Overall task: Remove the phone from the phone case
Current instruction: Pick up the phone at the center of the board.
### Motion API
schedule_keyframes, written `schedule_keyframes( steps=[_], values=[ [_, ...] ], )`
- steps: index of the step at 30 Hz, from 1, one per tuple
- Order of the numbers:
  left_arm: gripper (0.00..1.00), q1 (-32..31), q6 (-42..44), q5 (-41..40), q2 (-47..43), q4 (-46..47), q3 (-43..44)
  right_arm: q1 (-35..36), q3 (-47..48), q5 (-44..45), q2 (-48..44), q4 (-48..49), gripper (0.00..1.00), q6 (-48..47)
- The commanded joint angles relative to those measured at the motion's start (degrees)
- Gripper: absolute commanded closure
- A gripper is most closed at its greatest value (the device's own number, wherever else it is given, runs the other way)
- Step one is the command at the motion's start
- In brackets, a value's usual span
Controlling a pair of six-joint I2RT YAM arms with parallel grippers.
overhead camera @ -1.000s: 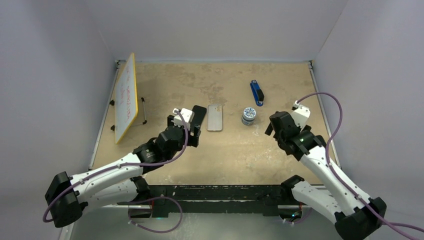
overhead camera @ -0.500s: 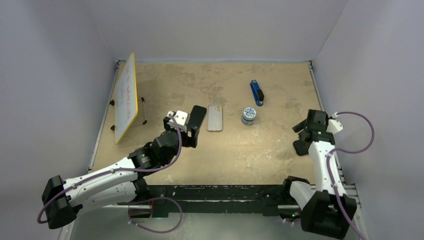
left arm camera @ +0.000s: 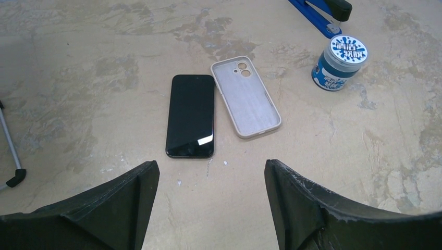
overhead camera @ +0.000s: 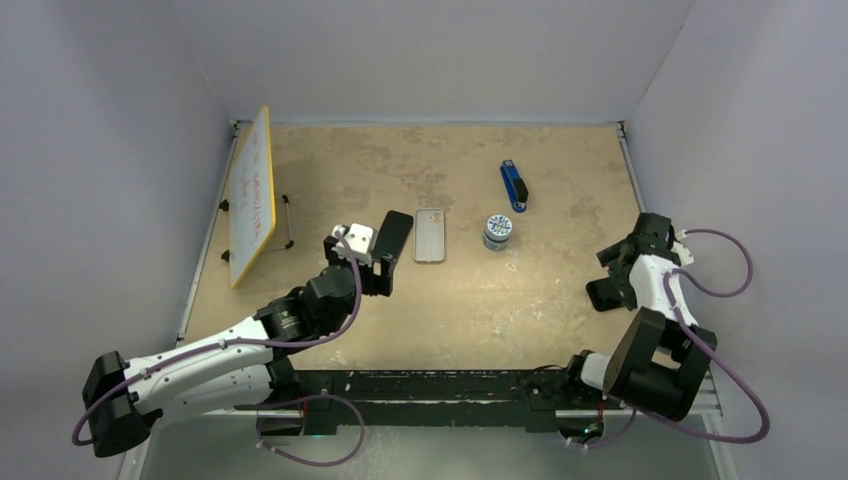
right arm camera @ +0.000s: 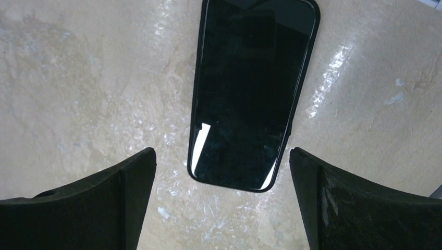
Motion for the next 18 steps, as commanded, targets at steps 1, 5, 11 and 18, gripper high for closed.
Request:
schedule_keyframes(
  steps=[1,5,11,18],
  values=[
    [0.24,-0.8,0.6,-1.8,-1.4,1.5,-0.6,-1.8,2.5,0.4,2.7,0.6,0.01,-1.9],
    [0.24,-1.0,0.7,-1.8,-1.5,1.7,-0.7,-2.3,2.3,-1.9,5.4,2.4,0.01,-2.8],
    [0.24,-1.1,0.7,-2.1,-1.6,1.7,-0.6,-2.6,1.9,-1.1,7.9,3.1,0.01,-2.9],
    [0.24,-1.1,0.7,-2.2,-1.7,1.7,-0.7,-2.6,1.9,-1.2,11.1,3.1,0.01,-4.3]
  ],
)
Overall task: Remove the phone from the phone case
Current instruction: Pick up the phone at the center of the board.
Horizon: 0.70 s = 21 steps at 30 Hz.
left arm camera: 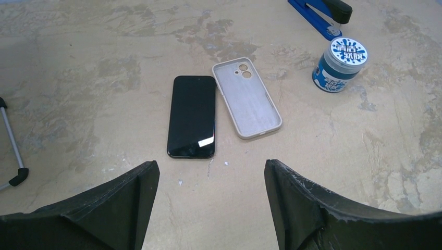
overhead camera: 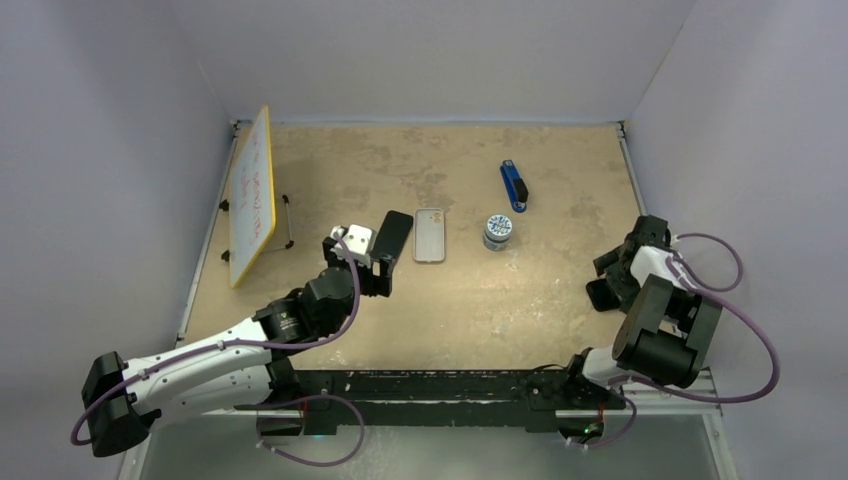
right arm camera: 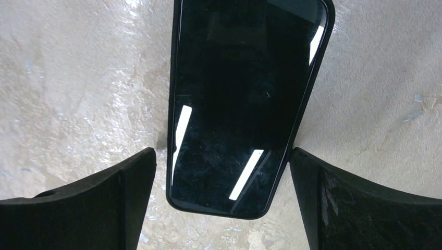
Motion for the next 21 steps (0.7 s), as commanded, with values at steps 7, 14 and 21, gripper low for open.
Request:
schedule_keyframes(
  steps=[7,14,21],
  values=[
    [0.24,-0.2,0.5,-1.2,-0.6,1.8,-0.2,-0.4,1.1,-0.3,2.9,-0.2,0.02,-3.1],
    [0.24,-0.2,0.4,-0.7,-1.0,2.1,-0.1,-0.4,-1.3,-3.5,1.5,2.9,0.15,-5.3],
    [0.24,-0.2,0.2,-0.1,-1.1,2.3,-0.3,-0.4,-4.4,-11.5,-1.9,7.2,0.36,-7.8]
  ],
)
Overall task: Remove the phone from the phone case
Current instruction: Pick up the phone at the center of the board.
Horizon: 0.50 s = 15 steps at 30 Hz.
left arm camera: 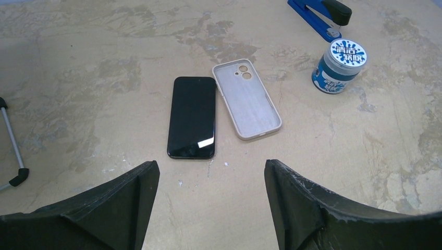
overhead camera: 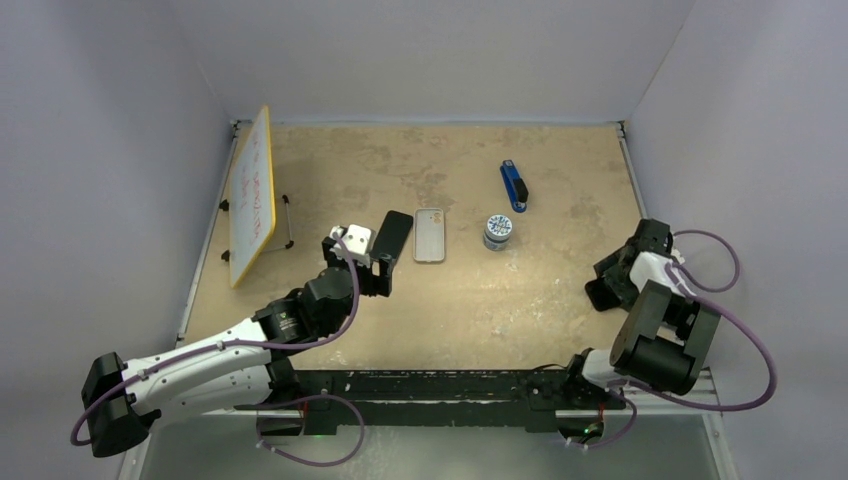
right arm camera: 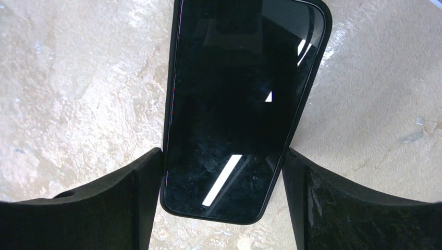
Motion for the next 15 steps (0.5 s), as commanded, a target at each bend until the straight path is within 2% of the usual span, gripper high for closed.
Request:
schedule_keyframes(
  steps=[1,5,7,15],
  values=[
    [0.24,-0.2,0.3,0.0,-1.2,2.3,-0.3,0.1,-3.0,-10.7,-1.6,4.8,0.41,-2.5],
    [0.24,-0.2,0.2,0.4,-1.7,2.6,-0.5,0.4,-4.3,-17.2,-1.8,6.0,0.59,-4.9],
    [0.24,-0.2,0.2,0.7,-1.8,2.8,-0.6,1.7,-4.7,-18.7,-2.1,6.0,0.63,-5.6],
    [0.24,-0.2,0.0,1.7,-1.2,3.2,-0.3,16.9,-2.5,-15.0,-2.3,2.3,0.64,-4.8]
  ],
)
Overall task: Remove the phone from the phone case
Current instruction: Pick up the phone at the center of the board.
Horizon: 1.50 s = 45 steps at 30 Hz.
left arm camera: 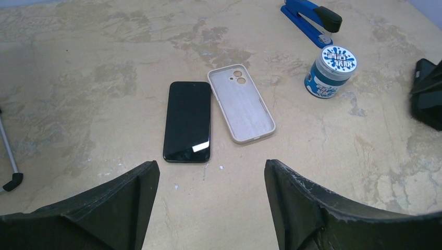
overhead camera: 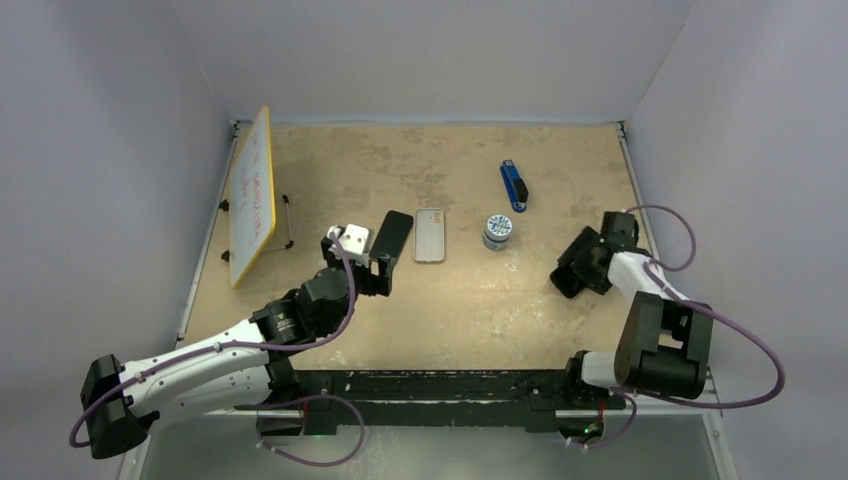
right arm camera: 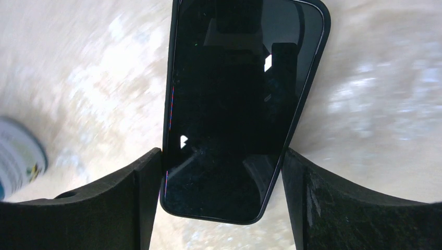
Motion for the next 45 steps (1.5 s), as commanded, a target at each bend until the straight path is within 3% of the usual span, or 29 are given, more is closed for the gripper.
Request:
schedule_keyframes(
  steps=[1,10,19,37,45],
  values=[
    [0.24,-0.2,-0.1,1.2,-0.2,2.7,-0.3,7.7,-0.1,-4.8,0.4,-3.5,0.65,1.1],
    [0.24,-0.2,-2.0,4.6,-0.7,3.5,0.3,18.0,-6.1,-12.2,-8.6,-0.6,0.68,5.3],
    [0.24,-0.2,-9.6,10.5,1.0,3.9,1.2,25.2,-11.6,-19.6,-19.0,5.3,0.76,6.4],
    [0.26,-0.2,-23.8,21.3,15.5,8.3,2.5,33.0,-24.4,-33.3,-24.2,28.3,0.92,13.4],
    [0.26,-0.2,-31.1,26.5,22.9,16.4,2.7,36.7,-26.1,-35.5,-20.9,39.1,0.96,16.5]
  ],
)
